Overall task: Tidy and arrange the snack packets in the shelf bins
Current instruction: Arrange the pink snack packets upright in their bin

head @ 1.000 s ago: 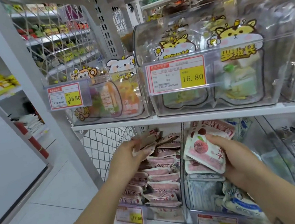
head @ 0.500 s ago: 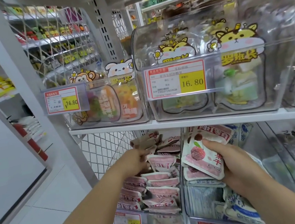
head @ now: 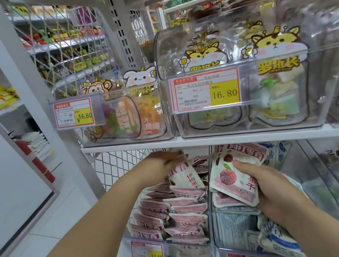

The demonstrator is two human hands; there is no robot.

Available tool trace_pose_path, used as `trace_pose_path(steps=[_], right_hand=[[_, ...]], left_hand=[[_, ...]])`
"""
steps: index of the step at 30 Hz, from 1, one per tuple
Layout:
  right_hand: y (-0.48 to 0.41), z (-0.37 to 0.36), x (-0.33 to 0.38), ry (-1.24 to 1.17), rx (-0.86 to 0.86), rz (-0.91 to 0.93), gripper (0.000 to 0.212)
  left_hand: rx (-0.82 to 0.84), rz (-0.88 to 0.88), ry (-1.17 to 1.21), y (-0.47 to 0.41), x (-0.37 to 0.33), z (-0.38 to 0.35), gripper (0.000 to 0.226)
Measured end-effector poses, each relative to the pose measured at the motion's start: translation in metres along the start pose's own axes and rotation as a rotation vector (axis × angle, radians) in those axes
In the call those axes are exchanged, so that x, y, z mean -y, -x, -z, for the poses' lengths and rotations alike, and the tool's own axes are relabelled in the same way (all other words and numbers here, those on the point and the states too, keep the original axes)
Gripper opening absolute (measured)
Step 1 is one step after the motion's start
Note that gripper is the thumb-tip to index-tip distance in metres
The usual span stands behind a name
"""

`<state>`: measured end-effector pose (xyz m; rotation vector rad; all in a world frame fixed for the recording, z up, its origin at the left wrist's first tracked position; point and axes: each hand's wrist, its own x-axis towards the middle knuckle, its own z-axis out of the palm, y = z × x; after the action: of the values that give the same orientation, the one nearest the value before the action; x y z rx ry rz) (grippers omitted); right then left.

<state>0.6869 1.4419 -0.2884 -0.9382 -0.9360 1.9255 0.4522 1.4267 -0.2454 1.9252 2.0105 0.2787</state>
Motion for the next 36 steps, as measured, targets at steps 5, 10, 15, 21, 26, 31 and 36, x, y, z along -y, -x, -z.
trace_pose_path(steps=[5,10,15,21,26,31,36], right_hand=[[-0.001,0.000,-0.001,-0.010,0.005,-0.008,0.033],[0.001,0.003,-0.001,0.010,0.014,-0.013,0.030],[0.001,0.000,0.001,0.047,-0.011,-0.002,0.027],[0.002,-0.008,0.001,0.058,-0.072,0.050,0.039],[0.006,-0.014,0.000,0.041,-0.073,0.093,0.052],[0.008,-0.016,0.006,0.058,-0.034,0.077,0.058],[0.013,-0.028,0.002,0.122,0.032,0.006,0.056]], left_hand=[[0.275,0.015,-0.095,-0.003,0.001,-0.028,0.029],[0.279,0.047,0.067,0.002,0.002,-0.035,0.022],[0.320,0.064,0.088,0.017,-0.003,-0.044,0.031],[0.368,0.072,-0.063,0.015,-0.004,-0.048,0.049],[0.235,-0.009,0.112,0.027,0.006,-0.045,0.042],[-0.185,0.101,0.368,0.052,0.025,-0.032,0.030],[-0.426,0.148,0.965,0.081,0.012,-0.032,0.017]])
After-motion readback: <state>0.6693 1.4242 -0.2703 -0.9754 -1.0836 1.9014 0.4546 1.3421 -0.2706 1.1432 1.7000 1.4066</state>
